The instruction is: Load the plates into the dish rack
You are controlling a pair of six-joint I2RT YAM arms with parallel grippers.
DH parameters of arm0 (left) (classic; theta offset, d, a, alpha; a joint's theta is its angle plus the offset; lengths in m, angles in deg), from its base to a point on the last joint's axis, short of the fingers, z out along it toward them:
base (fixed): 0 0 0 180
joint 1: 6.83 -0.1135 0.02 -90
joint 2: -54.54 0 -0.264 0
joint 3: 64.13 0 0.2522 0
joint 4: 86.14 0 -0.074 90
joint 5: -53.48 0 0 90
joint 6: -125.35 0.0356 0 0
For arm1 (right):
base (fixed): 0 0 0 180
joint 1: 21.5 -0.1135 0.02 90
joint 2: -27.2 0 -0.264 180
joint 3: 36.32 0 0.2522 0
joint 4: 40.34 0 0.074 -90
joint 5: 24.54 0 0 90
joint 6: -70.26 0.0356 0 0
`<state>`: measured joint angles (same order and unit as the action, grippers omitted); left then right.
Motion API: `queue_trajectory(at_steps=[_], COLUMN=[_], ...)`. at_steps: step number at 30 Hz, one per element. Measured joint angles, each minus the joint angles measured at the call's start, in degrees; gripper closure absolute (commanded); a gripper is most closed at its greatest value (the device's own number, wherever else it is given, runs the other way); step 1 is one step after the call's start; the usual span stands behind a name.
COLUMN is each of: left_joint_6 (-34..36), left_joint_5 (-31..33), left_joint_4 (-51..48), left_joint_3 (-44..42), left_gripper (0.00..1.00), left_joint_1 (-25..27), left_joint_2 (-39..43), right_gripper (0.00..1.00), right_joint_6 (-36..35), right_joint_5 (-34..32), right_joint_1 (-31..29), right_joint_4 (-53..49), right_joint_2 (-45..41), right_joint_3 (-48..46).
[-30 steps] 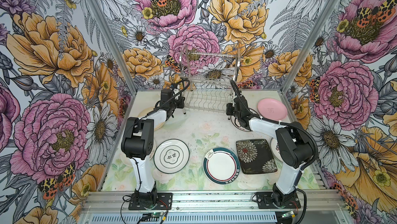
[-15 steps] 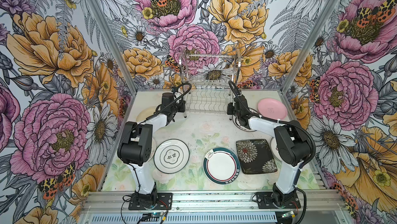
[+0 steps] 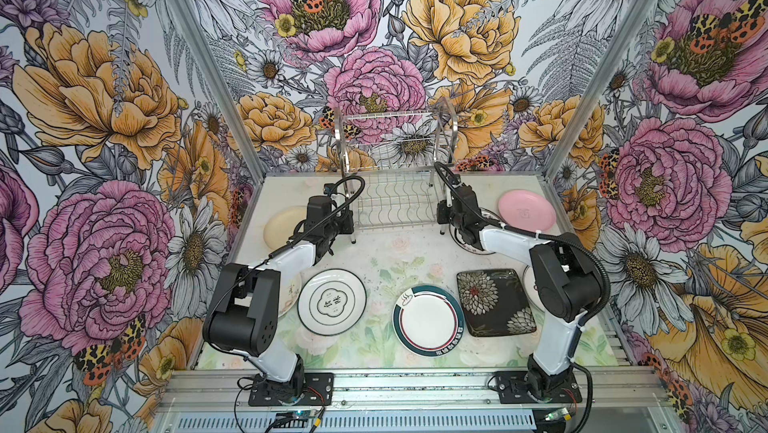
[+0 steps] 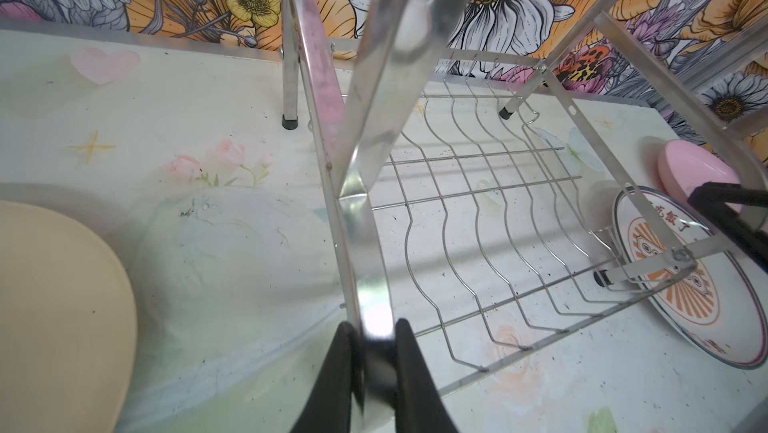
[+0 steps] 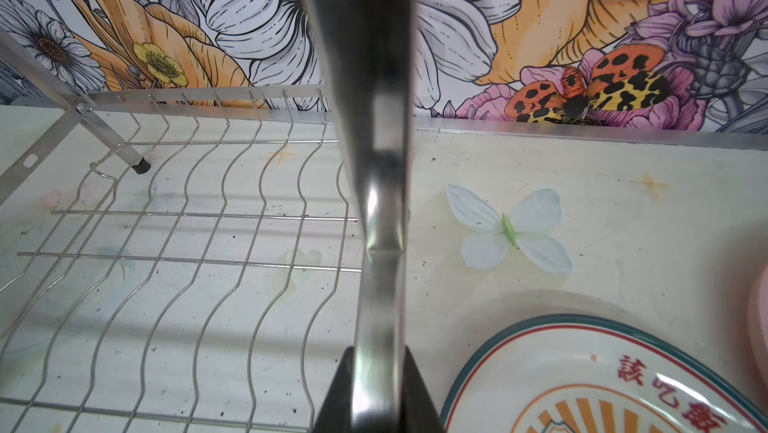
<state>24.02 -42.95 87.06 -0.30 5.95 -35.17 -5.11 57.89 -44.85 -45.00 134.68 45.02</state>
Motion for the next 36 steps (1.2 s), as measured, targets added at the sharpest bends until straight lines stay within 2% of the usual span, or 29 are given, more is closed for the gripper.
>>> queue_trajectory(at_steps=[18, 27, 36], left_joint_6=[-9.64, -10.23, -9.31], left_joint_5=[11.61, 13.94, 14.45], left_joint_4=[-4.07, -6.43, -6.71], left_joint_3=[-12.83, -13.44, -13.42], left_gripper=[1.0, 1.0, 0.99], left_joint_1=[7.89, 8.94, 9.88], left_joint_2=[15.89, 17.94, 17.97], right_gripper=[0.92, 0.96, 0.95], right_joint_6=[-6.86, -6.1, -3.67], right_joint_5=[5.22, 4.81, 2.93], right_joint_1=[-0.15, -1.07, -1.6], right_joint_4=[-2.93, -3.28, -3.28], right_joint_2=[-0.87, -3.89, -8.15], right_joint_3=[0.33, -3.04, -7.98])
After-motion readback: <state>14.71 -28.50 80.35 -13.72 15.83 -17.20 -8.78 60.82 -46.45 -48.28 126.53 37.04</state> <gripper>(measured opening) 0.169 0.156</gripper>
